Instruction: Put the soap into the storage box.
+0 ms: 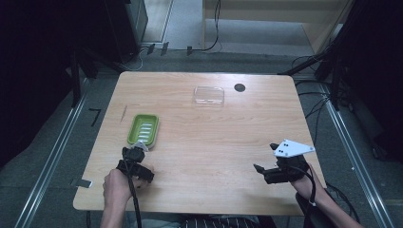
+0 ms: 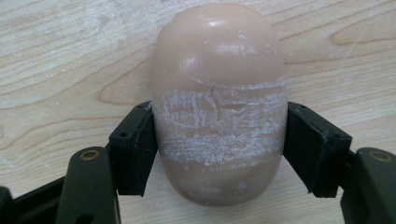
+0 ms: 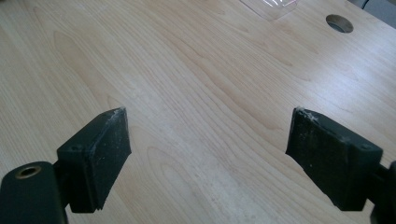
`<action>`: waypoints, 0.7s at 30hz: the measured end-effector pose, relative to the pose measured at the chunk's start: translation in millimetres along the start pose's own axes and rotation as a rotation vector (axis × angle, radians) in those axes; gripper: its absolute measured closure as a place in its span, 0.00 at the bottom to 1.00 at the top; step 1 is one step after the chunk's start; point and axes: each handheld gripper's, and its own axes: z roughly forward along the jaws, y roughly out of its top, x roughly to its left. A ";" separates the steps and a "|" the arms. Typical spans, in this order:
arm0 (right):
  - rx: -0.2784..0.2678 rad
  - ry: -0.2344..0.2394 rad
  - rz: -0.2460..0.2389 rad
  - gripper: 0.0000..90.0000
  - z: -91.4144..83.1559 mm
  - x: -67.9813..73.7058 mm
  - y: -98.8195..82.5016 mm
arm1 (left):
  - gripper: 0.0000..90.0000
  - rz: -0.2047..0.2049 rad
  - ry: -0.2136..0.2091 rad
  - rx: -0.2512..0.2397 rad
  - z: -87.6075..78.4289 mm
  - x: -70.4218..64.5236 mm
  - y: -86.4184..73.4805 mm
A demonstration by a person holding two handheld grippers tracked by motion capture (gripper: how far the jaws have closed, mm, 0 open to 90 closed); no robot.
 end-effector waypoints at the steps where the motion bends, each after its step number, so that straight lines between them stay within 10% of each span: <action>1: -0.002 0.000 0.002 0.15 0.0 0.1 -0.1 | 0.36 0.001 0.002 -0.003 0.5 0.1 -0.2; 21: -0.011 -0.004 -0.003 0.15 -1.6 0.1 -1.0 | 0.37 0.041 0.048 0.000 2.1 -4.7 -0.4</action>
